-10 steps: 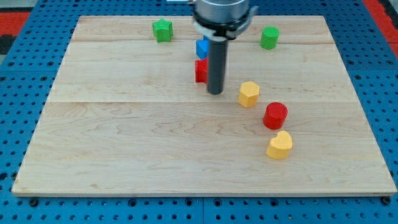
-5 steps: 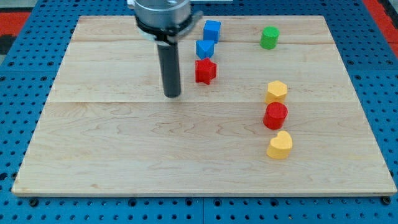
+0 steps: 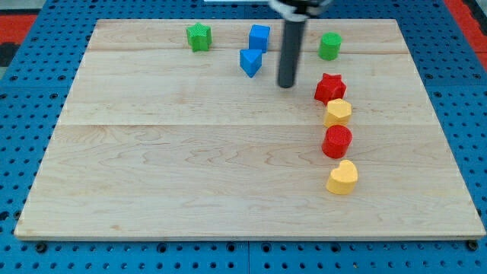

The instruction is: Move the red star diagonally bottom right to the blue triangle

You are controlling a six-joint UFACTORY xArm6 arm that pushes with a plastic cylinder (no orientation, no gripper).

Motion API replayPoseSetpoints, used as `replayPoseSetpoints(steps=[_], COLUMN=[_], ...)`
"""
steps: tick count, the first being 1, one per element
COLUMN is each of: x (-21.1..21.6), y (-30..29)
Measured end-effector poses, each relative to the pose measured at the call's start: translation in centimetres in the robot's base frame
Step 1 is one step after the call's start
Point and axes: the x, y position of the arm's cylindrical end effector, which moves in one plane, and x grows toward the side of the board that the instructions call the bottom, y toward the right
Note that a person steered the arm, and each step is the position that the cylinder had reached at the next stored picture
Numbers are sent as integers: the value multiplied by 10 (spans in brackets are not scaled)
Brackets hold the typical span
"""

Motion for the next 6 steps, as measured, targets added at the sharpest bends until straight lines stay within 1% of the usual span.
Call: replayPoseSetpoints(steps=[1,2,3,4,5,6], x=[16,-11,-57,-47,-47,-47], y=[-57,-78,-71,-32,29,77])
